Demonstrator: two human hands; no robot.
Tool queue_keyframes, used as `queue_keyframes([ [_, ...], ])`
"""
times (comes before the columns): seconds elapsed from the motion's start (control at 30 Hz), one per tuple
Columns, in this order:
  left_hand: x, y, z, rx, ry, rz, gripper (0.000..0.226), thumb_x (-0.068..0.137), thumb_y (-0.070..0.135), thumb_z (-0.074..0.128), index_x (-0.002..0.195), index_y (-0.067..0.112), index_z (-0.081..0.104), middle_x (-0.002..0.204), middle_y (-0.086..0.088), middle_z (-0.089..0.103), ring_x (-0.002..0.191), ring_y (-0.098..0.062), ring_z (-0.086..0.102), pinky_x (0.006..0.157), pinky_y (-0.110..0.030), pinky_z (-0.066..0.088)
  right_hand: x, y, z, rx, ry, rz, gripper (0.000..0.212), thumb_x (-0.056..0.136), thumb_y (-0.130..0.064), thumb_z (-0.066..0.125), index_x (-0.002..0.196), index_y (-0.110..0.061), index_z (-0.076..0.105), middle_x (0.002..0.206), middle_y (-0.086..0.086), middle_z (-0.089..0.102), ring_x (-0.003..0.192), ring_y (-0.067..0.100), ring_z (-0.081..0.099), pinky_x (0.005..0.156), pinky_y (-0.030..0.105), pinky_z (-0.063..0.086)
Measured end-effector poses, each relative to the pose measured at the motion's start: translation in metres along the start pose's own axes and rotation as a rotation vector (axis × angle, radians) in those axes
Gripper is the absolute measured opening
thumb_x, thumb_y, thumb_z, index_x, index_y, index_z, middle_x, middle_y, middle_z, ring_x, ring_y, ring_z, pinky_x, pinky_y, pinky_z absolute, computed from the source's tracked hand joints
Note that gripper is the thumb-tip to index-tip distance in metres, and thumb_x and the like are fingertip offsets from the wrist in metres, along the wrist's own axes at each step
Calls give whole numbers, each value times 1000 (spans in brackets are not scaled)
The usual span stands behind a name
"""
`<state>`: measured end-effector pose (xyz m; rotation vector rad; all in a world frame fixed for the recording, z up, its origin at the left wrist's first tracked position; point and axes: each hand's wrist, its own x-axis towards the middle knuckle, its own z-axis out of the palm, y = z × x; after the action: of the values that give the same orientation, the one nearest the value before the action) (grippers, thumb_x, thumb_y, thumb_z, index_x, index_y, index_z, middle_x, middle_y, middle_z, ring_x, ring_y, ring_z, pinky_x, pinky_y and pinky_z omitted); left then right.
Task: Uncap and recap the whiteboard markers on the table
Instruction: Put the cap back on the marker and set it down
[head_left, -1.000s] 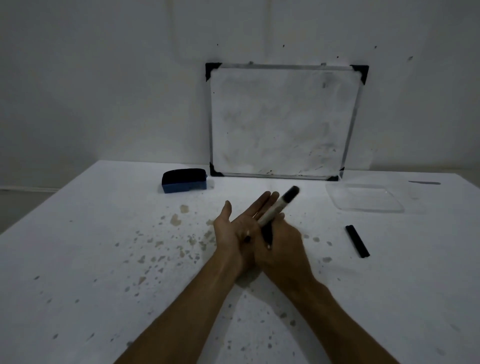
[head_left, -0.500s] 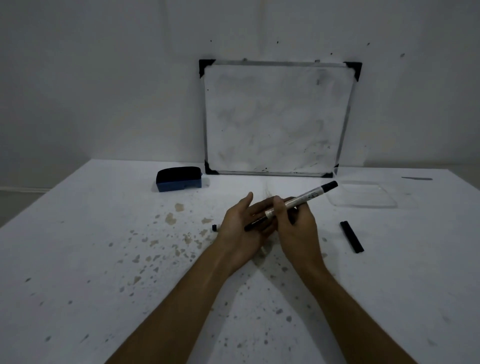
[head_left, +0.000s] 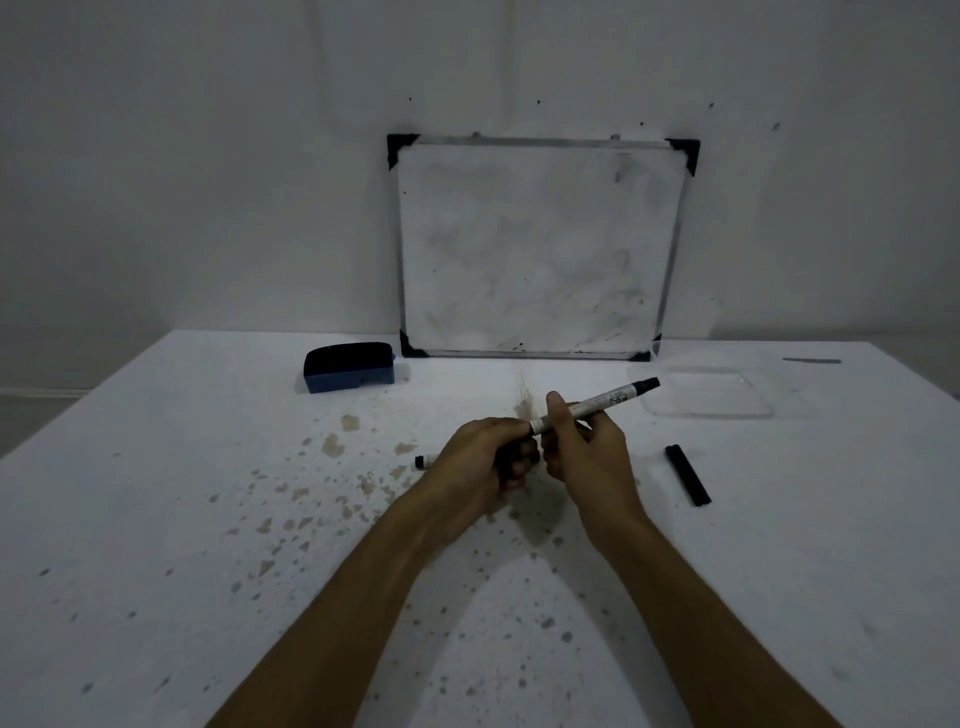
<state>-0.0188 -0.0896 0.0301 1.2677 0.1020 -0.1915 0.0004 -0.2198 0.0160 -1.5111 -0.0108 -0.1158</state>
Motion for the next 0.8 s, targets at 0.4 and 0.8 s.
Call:
queue_keyframes([
  [0.4, -2, -13, -31, 938, 156, 576, 23, 92, 32, 74, 115, 33, 75, 105, 18, 73, 99, 6, 66, 87, -9, 51, 16, -3, -25, -466, -172, -71, 37, 107, -40, 44, 128, -10, 48, 98, 8, 69, 93, 25, 70, 88, 43, 58],
  [0.8, 7, -23, -47, 922, 276, 588, 17, 94, 29, 73, 110, 27, 77, 107, 12, 70, 101, 10, 58, 82, -1, 41, 20, 27, -39, -1220, -127, -278, 51, 110, -29, 34, 157, -9, 33, 125, 20, 54, 106, 33, 57, 91, 42, 50],
])
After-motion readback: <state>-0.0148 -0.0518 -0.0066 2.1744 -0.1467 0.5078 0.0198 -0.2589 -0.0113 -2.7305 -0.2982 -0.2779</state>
